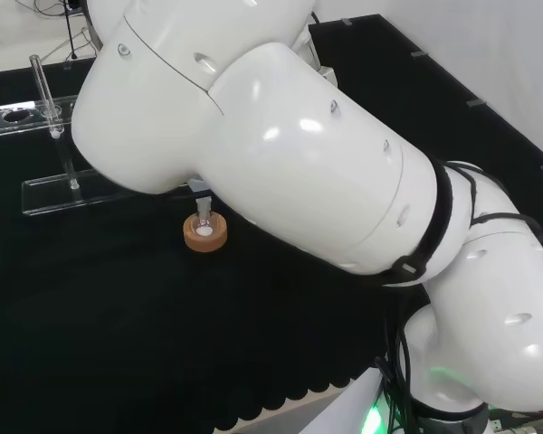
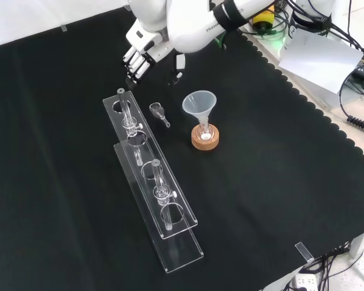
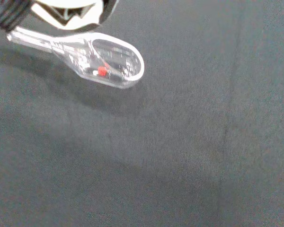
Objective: Put the weighing funnel back on the table.
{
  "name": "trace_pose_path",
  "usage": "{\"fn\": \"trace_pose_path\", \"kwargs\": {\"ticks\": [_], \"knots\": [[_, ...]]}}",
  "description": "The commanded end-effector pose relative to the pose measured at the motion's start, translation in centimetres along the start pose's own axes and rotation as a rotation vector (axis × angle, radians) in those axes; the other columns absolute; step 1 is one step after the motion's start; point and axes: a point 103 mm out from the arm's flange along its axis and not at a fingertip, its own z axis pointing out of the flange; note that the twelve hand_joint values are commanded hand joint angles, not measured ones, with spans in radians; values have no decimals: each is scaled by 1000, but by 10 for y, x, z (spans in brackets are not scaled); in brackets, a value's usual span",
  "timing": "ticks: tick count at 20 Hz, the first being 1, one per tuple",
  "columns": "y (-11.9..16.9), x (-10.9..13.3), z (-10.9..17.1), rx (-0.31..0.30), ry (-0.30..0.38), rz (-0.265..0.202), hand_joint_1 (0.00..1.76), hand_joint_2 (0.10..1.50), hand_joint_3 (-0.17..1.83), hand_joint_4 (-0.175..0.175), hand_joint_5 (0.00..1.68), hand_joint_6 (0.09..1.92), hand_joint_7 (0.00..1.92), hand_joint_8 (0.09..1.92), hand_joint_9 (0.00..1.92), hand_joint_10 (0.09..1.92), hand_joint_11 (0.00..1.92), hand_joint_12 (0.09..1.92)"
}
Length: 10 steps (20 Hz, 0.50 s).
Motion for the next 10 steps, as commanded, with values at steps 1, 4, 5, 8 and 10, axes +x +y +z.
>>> {"fn": "trace_pose_path", "kwargs": {"ticks": [1,4,5,8,10], "knots": [[-24,-3,-19,-30,28,20,859,573,679,-31,383,87,298,634,465,608,215,1367],[-34,-8,-31,-55,47,29,859,576,676,-31,399,87,327,634,522,603,245,1360],[-37,-9,-35,-60,48,29,858,578,676,-31,403,87,338,634,538,601,254,1358],[-46,-9,-43,-66,54,29,856,580,674,-31,410,87,355,636,559,595,269,1355],[-53,-7,-48,-68,57,28,853,583,674,-32,412,87,359,635,565,591,272,1353]]}}
